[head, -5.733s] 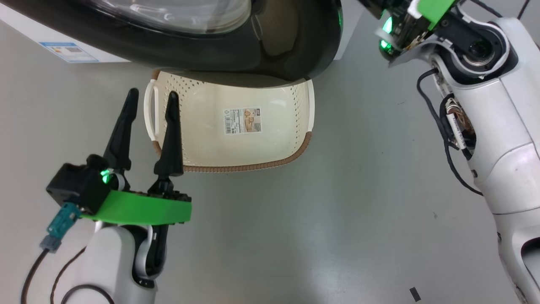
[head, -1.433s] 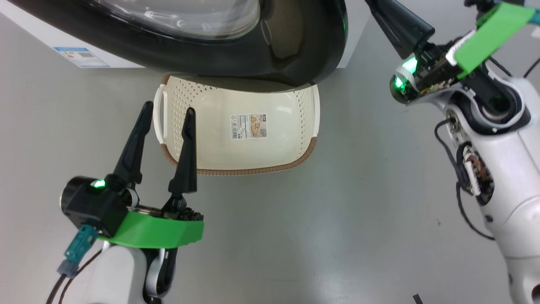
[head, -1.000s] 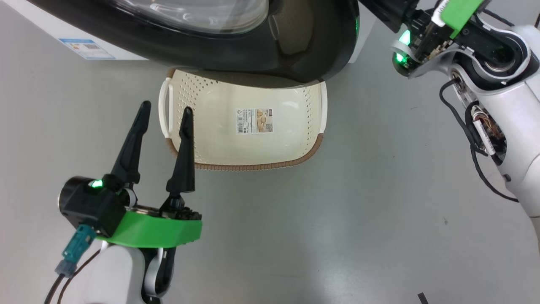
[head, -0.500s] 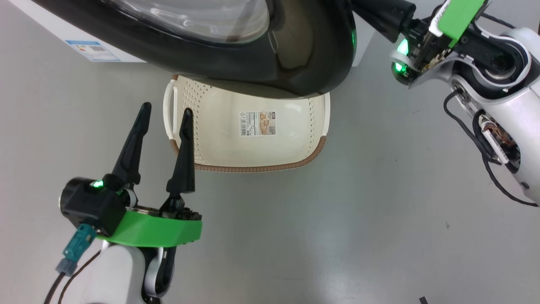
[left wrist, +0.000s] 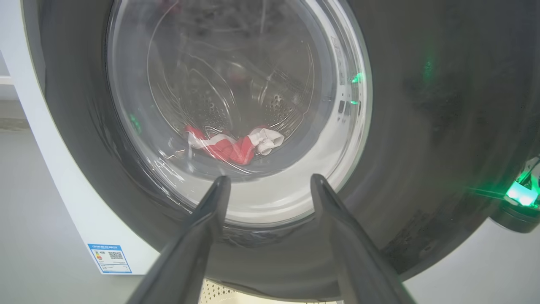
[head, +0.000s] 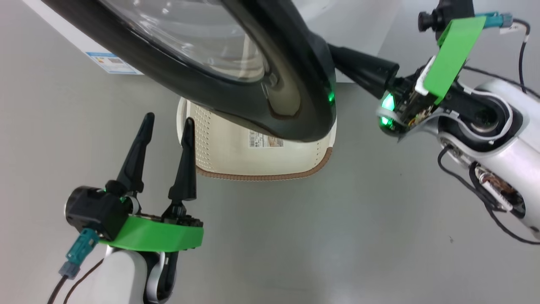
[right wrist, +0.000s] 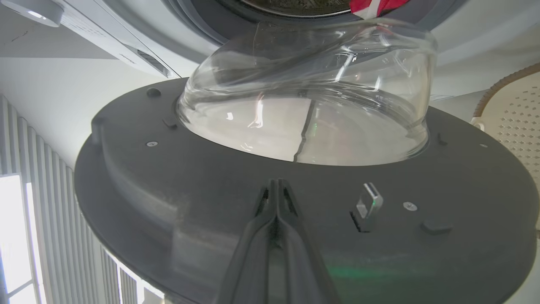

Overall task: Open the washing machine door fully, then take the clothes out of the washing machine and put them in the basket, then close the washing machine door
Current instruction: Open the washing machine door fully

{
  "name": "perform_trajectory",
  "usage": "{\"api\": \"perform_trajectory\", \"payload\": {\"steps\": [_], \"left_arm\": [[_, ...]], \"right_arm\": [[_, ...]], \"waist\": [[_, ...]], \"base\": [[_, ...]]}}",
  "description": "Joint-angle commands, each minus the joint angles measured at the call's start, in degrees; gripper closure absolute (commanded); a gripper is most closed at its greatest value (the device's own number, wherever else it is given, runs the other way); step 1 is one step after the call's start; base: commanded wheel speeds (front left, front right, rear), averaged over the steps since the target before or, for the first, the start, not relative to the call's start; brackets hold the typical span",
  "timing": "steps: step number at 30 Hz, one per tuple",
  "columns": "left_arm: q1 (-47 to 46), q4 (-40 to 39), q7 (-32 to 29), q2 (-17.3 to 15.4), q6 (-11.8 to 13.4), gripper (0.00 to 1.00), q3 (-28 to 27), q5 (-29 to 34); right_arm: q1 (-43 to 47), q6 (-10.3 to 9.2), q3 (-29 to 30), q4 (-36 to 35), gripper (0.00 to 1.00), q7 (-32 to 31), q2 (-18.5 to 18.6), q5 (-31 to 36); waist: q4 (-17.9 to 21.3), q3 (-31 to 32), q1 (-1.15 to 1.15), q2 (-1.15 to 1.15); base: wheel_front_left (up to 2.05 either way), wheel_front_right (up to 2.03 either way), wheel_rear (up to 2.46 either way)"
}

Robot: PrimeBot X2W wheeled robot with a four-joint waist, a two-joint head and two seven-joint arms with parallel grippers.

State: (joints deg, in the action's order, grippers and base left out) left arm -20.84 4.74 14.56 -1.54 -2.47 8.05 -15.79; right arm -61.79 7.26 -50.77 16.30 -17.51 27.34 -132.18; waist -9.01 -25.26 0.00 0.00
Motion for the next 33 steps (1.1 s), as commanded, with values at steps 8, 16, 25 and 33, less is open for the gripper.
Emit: {"api": "perform_trajectory", "payload": {"steps": [8, 16, 25, 33], "left_arm": [[2.2, -0.8, 0.4, -1.3, 0.6, 0.00, -1.3, -1.1], [3.8, -0.2, 0.4, -1.3, 1.0, 0.00, -0.8, -1.5], [5.2, 0.3, 0.4, -1.3, 1.3, 0.00, -0.1, -1.9], [6.0, -0.1, 0.4, -1.3, 1.9, 0.00, 0.3, -3.0]], "right_arm": [[5.6, 0.23, -2.9, -6.3, 1.00, 3.4, 1.9, -3.4], [10.6, 0.23, -4.1, -9.2, 1.00, 5.2, 2.8, -5.3], [14.7, 0.23, -4.4, -11.2, 1.00, 5.8, 3.4, -6.4], [15.9, 0.23, -5.1, -12.6, 1.00, 6.0, 4.2, -6.4]], "waist": [[-2.8, 3.6, 0.00, 0.00], [-5.7, 7.2, 0.00, 0.00], [-9.6, 9.9, 0.00, 0.00], [-12.7, 10.9, 0.00, 0.00]], "base": [[0.00, 0.00, 0.00], [0.00, 0.00, 0.00], [0.00, 0.00, 0.00], [0.00, 0.00, 0.00]]}}
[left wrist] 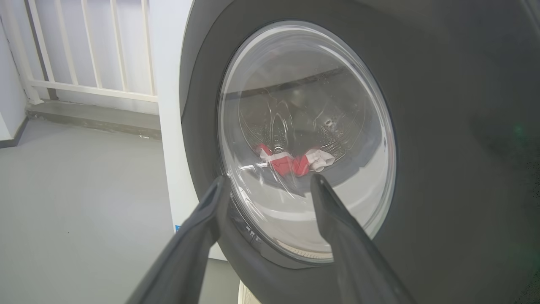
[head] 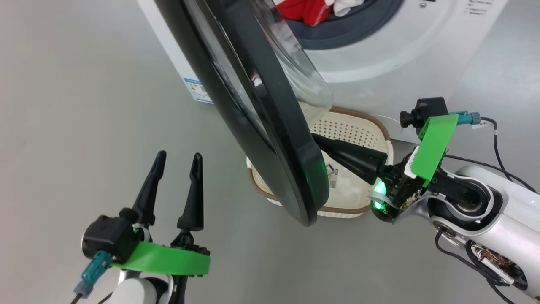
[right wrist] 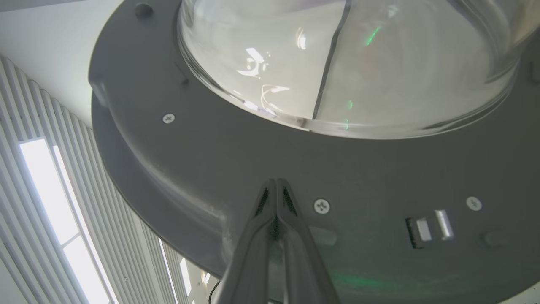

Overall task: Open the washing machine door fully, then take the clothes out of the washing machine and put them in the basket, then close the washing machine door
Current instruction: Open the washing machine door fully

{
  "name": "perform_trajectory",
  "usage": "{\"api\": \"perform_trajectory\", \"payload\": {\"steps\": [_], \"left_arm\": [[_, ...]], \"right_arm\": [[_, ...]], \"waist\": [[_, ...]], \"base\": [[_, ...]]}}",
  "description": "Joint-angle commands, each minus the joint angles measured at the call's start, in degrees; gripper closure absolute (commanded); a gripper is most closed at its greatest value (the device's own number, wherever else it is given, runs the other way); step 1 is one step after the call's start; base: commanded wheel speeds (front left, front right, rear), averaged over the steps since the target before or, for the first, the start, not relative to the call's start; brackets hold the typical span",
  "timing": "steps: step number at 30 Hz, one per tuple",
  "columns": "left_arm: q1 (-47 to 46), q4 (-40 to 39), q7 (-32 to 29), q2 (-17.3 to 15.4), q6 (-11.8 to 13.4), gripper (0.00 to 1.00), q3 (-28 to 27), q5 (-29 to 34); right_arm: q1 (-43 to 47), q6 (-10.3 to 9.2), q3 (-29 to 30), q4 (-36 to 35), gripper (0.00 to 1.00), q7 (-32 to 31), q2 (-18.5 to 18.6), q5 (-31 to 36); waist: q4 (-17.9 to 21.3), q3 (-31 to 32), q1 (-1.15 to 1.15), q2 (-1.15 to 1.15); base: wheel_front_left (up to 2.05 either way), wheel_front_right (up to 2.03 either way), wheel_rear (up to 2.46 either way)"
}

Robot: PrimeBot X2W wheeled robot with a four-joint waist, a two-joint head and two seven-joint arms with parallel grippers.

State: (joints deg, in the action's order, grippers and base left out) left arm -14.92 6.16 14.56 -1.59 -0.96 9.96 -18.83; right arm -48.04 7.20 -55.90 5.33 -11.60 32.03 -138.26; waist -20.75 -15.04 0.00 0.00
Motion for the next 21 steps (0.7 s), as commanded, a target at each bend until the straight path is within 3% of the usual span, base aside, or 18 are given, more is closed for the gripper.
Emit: {"api": "perform_trajectory", "payload": {"steps": [1, 21], "left_arm": [[0.3, -1.6, 0.4, -1.3, 0.6, 0.00, -1.4, -0.5], [1.7, 0.2, 0.4, -1.3, 1.0, 0.00, -0.4, -1.4]], "right_arm": [[2.6, 0.29, -0.1, -2.1, 1.00, 0.1, -0.2, -0.4], [2.7, 0.29, -5.1, -2.4, 1.00, 0.6, -0.3, 0.1]], "waist": [[-1.8, 0.9, 0.00, 0.00], [-8.7, 4.3, 0.00, 0.00]], "base": [[0.00, 0.00, 0.00], [0.00, 0.00, 0.00]]}}
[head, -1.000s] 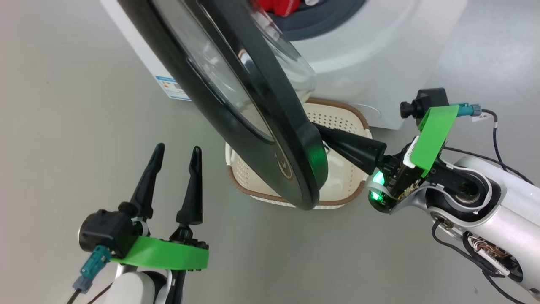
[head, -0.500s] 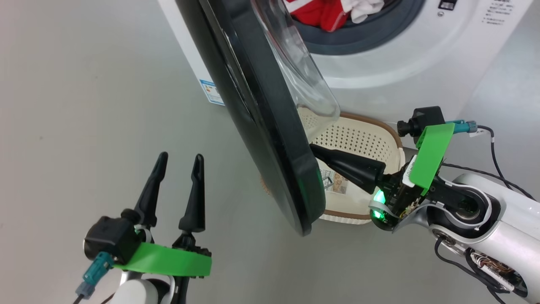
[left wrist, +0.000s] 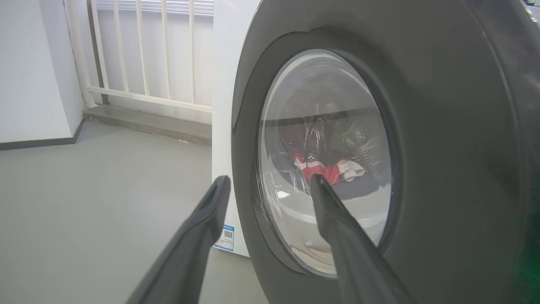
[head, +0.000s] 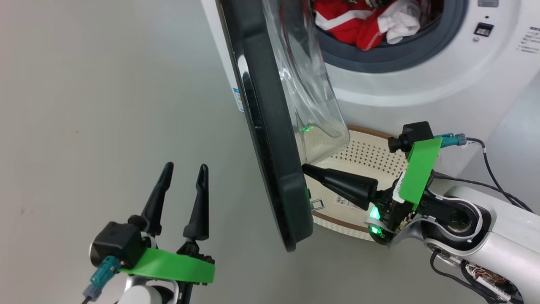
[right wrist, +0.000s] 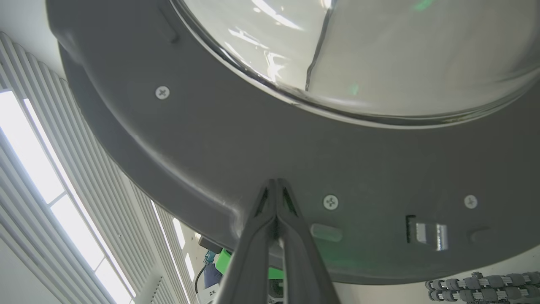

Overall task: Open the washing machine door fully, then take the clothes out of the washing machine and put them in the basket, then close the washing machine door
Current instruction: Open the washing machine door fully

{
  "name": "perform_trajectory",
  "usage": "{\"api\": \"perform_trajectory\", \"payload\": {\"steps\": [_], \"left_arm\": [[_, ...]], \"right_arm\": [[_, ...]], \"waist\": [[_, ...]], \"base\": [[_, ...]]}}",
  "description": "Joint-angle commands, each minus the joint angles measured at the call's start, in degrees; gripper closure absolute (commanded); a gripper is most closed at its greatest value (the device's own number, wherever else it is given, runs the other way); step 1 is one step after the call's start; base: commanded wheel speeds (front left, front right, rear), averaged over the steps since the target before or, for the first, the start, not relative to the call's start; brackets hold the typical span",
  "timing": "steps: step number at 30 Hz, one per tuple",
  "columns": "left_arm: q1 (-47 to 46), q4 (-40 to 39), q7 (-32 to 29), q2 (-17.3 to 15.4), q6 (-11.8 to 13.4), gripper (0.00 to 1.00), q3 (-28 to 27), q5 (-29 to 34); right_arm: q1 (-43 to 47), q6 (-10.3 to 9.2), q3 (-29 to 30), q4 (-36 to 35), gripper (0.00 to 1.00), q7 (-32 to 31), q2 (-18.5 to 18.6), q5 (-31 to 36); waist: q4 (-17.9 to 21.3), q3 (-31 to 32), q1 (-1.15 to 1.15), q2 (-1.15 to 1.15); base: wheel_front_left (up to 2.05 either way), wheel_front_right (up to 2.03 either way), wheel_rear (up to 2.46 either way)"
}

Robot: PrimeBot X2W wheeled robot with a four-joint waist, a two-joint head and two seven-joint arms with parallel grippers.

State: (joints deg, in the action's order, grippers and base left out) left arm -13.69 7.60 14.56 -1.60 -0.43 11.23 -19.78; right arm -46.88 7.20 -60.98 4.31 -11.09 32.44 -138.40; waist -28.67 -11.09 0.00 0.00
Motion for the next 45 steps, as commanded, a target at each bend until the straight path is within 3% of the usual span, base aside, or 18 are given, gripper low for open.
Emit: {"api": "perform_trajectory", "payload": {"steps": [1, 7, 20, 34, 35, 36, 37, 38, 41, 45], "left_arm": [[0.5, -1.1, 0.4, -1.3, 0.4, 0.00, -1.5, -0.5], [0.2, -0.4, 0.4, -1.3, 0.7, 0.00, -1.3, -0.7], [2.0, -1.8, 0.4, -1.3, 1.7, 0.00, -2.7, -1.0], [2.6, -1.3, 0.4, -1.3, 1.8, 0.00, -2.5, -1.0], [2.6, -1.0, 0.4, -1.3, 1.7, 0.00, -2.4, -1.3], [2.6, -0.8, 0.4, -1.3, 1.6, 0.00, -2.3, -1.4], [2.5, -0.6, 0.4, -1.3, 1.5, 0.00, -2.2, -1.4], [2.5, -0.4, 0.4, -1.3, 1.5, 0.00, -2.2, -1.3], [2.5, 0.1, 0.4, -1.3, 1.3, 0.00, -2.2, -1.2], [2.7, 1.0, 0.4, -1.3, 1.0, 0.00, -2.2, -0.8]], "right_arm": [[1.5, 0.29, -0.3, -1.2, 1.00, 0.1, -0.7, 0.2], [0.8, 0.29, -1.6, -0.1, 1.00, -0.3, -1.6, 0.0], [-1.9, 0.29, -3.3, 4.1, 1.00, -3.2, -5.5, -0.1], [-1.2, 0.29, -2.7, 6.4, 1.00, -3.8, -6.7, 1.5], [-1.1, 0.29, -2.5, 6.6, 0.91, -3.4, -6.7, 1.7], [-1.0, 0.29, -2.3, 6.5, 0.60, -3.1, -6.6, 2.0], [-0.8, 0.29, -2.1, 6.4, 0.13, -2.8, -6.4, 2.6], [-0.6, 0.29, -1.8, 6.2, 0.00, -2.3, -6.2, 3.2], [0.0, 0.29, -1.6, 6.0, 0.00, -0.5, -5.1, 6.1], [-0.2, 0.29, -5.1, 8.7, 0.00, 5.8, -3.3, 15.8]], "waist": [[-1.3, 0.4, 0.00, 0.00], [-3.3, 0.3, 0.00, 0.00], [-3.7, -0.4, 0.00, 0.00], [-3.5, 0.5, 0.00, 0.00], [-3.4, 0.7, 0.00, 0.00], [-3.4, 0.8, 0.00, 0.00], [-3.4, 0.9, 0.00, 0.00], [-3.3, 1.1, 0.00, 0.00], [-3.2, 1.7, 0.00, 0.00], [-3.0, 2.7, 0.00, 0.00]], "base": [[0.00, 0.00, 0.00], [0.00, 0.00, 0.00], [0.00, 0.00, 0.00], [0.00, 0.00, 0.00], [0.00, 0.00, 0.00], [0.00, 0.00, 0.00], [0.00, 0.00, 0.00], [0.00, 0.00, 0.00], [0.00, 0.00, 0.00], [0.00, 0.00, 0.00]]}}
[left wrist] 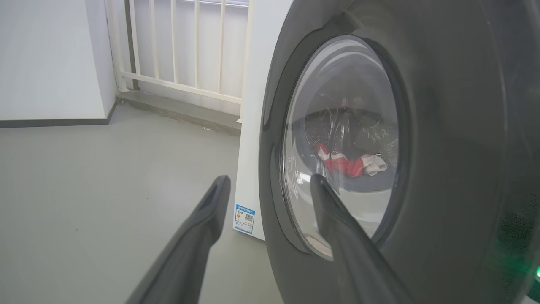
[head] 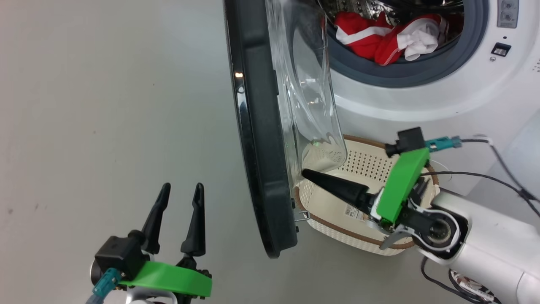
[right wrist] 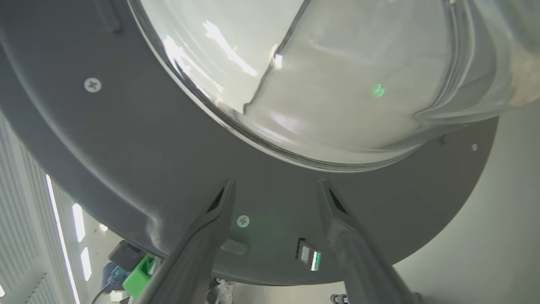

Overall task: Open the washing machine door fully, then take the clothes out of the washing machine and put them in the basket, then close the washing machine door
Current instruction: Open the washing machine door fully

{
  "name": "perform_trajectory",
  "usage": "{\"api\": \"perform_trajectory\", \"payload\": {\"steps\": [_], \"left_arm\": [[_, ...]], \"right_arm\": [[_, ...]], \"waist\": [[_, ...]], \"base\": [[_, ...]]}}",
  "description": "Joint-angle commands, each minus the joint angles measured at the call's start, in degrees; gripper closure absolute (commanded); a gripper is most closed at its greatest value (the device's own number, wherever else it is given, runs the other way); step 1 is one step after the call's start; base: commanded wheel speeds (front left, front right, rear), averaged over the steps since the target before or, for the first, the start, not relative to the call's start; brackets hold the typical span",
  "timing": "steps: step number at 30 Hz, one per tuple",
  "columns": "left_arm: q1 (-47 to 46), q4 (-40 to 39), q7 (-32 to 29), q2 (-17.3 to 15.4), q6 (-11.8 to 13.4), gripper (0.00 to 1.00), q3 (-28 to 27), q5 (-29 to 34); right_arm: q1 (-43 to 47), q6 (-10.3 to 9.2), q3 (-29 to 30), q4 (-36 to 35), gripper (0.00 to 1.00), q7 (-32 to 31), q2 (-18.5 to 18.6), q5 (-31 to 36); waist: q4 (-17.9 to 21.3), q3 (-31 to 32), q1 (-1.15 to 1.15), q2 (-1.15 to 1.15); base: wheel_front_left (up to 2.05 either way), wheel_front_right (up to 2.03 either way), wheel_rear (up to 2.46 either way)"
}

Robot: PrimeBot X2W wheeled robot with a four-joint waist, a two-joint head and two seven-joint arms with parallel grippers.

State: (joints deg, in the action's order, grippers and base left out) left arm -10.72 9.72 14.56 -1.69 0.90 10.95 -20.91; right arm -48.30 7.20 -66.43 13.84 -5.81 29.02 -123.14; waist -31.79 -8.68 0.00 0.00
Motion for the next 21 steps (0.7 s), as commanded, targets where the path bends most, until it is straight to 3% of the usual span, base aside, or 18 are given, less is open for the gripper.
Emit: {"api": "perform_trajectory", "payload": {"steps": [1, 9, 16, 18, 21], "left_arm": [[-0.2, -0.9, 0.4, -1.2, -0.5, 0.00, -1.9, 0.4], [0.1, 1.2, 0.4, -1.2, -1.3, 0.00, -1.9, 1.5], [1.2, 1.7, 0.4, -1.2, -1.8, 0.00, -3.2, 2.9], [1.6, 1.6, 0.4, -1.2, -1.9, 0.00, -3.6, 3.2], [1.9, 1.2, 0.4, -1.2, -1.7, 0.00, -3.9, 3.3]], "right_arm": [[1.1, 0.29, -0.8, 0.1, 0.00, 2.3, 0.4, 2.9], [2.4, 0.29, -5.4, 7.3, 0.00, 14.1, 0.5, 13.9], [3.4, 0.29, -6.3, 14.3, 0.00, 20.0, -0.3, 21.7], [3.5, 0.29, -5.7, 17.2, 0.00, 20.6, -0.7, 24.8], [4.1, 0.29, 0.4, 21.9, 0.00, 20.8, -2.4, 32.1]], "waist": [[0.2, 0.5, 0.00, 0.00], [0.8, 3.0, 0.00, 0.00], [2.4, 5.0, 0.00, 0.00], [2.8, 5.2, 0.00, 0.00], [3.5, 5.4, 0.00, 0.00]], "base": [[0.00, 0.00, 0.00], [0.00, 0.00, 0.00], [0.00, 0.00, 0.00], [0.00, 0.00, 0.00], [0.00, 0.00, 0.00]]}}
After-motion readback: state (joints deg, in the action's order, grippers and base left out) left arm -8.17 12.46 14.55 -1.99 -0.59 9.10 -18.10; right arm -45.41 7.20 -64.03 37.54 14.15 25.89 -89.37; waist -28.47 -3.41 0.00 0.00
